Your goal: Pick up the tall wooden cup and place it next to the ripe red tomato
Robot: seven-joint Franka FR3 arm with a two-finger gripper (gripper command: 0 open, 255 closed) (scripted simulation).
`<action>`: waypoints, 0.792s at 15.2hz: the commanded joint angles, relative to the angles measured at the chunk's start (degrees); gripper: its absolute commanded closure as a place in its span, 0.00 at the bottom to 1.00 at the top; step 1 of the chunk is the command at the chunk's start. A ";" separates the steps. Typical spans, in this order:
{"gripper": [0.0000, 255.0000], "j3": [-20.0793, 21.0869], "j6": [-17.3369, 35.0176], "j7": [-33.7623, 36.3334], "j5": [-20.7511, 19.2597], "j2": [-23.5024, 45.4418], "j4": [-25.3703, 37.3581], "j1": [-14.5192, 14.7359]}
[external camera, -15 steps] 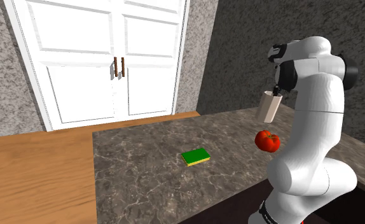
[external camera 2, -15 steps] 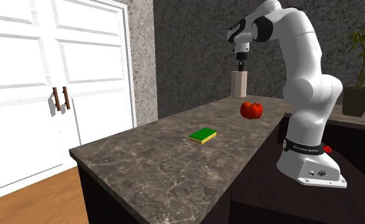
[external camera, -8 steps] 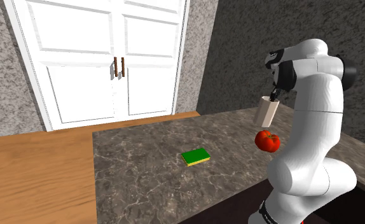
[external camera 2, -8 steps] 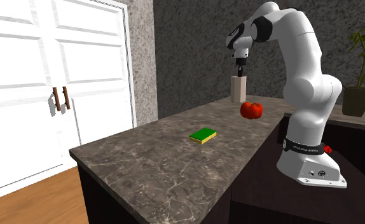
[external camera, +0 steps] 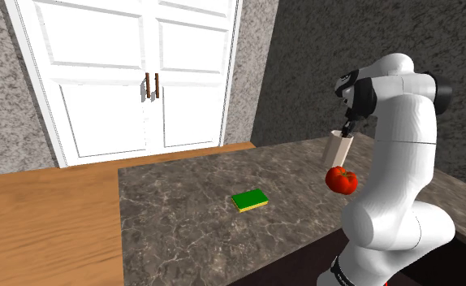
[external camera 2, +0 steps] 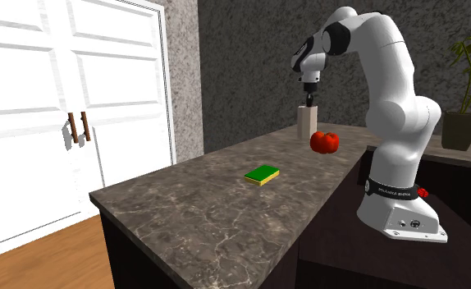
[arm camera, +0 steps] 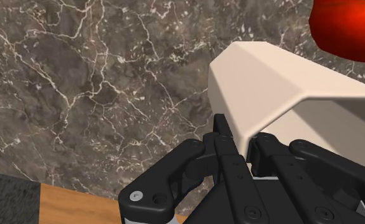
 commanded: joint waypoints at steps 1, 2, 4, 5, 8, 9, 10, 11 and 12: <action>1.00 0.15 1.20 -0.20 0.31 0.47 -0.73 -0.08; 1.00 0.23 1.87 -0.28 0.44 0.66 -1.23 -0.07; 1.00 0.39 3.15 -0.46 0.73 1.08 -2.16 -0.08; 1.00 0.39 3.15 -0.46 0.72 1.07 -2.17 -0.07; 1.00 0.39 3.15 -0.46 0.73 1.08 -2.16 -0.08; 1.00 0.39 3.15 -0.46 0.73 1.08 -2.16 -0.08; 1.00 0.39 3.15 -0.46 0.73 1.08 -2.16 -0.08; 1.00 0.39 3.15 -0.46 0.73 1.08 -2.16 -0.08; 1.00 0.39 3.15 -0.46 0.72 1.08 -2.16 -0.08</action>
